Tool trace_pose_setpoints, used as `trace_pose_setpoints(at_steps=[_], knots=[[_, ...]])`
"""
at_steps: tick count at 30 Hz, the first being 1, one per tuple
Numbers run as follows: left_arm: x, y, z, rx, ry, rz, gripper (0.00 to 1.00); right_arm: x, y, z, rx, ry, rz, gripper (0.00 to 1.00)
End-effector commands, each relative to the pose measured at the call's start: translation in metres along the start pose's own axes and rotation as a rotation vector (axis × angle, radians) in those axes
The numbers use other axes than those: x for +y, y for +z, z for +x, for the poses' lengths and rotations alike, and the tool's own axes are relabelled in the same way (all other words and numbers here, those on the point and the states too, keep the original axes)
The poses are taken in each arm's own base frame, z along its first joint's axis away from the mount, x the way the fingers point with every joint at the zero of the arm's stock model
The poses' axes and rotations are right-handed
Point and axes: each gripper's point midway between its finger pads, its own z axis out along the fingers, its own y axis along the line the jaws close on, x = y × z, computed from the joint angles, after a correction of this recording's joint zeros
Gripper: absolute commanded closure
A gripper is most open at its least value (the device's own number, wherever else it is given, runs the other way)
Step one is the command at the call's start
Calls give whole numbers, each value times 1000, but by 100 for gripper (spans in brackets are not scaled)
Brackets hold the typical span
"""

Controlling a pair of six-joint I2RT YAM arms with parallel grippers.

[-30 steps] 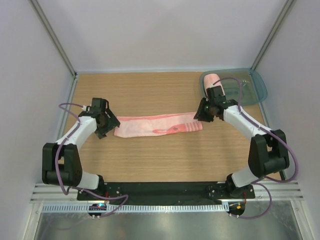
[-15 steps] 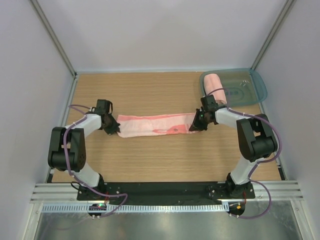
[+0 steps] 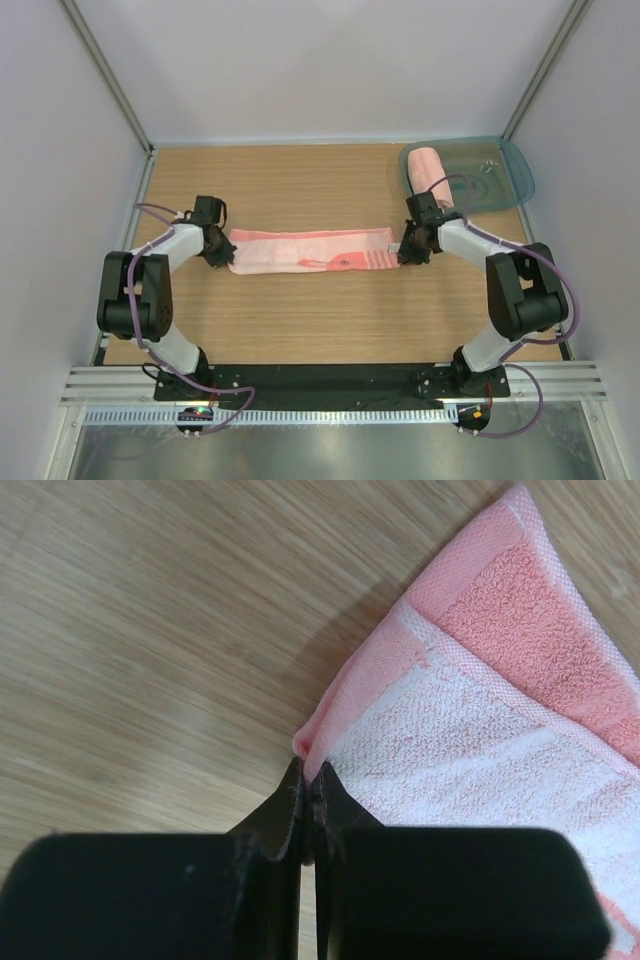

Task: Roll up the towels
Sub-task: Fold the towel

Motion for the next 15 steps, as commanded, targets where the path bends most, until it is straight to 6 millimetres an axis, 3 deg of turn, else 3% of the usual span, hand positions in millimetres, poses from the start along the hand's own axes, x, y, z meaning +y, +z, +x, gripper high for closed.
trace_pose_setpoints(at_steps=[1, 3, 5, 6, 7, 9, 10, 11, 14, 15], knots=[[22, -6, -8, -49, 13, -90, 98, 14, -37, -21, -128, -72, 7, 80], [22, -4, -5, -38, 14, -93, 95, 54, -55, -19, -149, -139, -120, 79], [21, -2, -2, -26, 15, -91, 90, 119, -79, 1, -150, -252, -324, 79], [21, 0, -1, -22, 14, -92, 88, 151, -92, 23, -77, -285, -471, 79], [21, 1, 0, -18, 13, -92, 87, 181, -102, 26, -76, -297, -596, 80], [21, 1, 1, -18, 12, -87, 86, 225, -104, 56, 41, -329, -775, 83], [20, 2, 1, -19, 10, -84, 87, 260, -127, 72, 88, -356, -941, 85], [20, 3, 2, -18, 9, -81, 88, 272, -108, 84, 151, -366, -965, 88], [19, 6, 4, -21, 1, -67, 94, 316, -110, 100, 225, -421, -1092, 97], [19, 7, 6, -17, 1, -62, 99, 320, -82, 112, 293, -412, -1067, 99]])
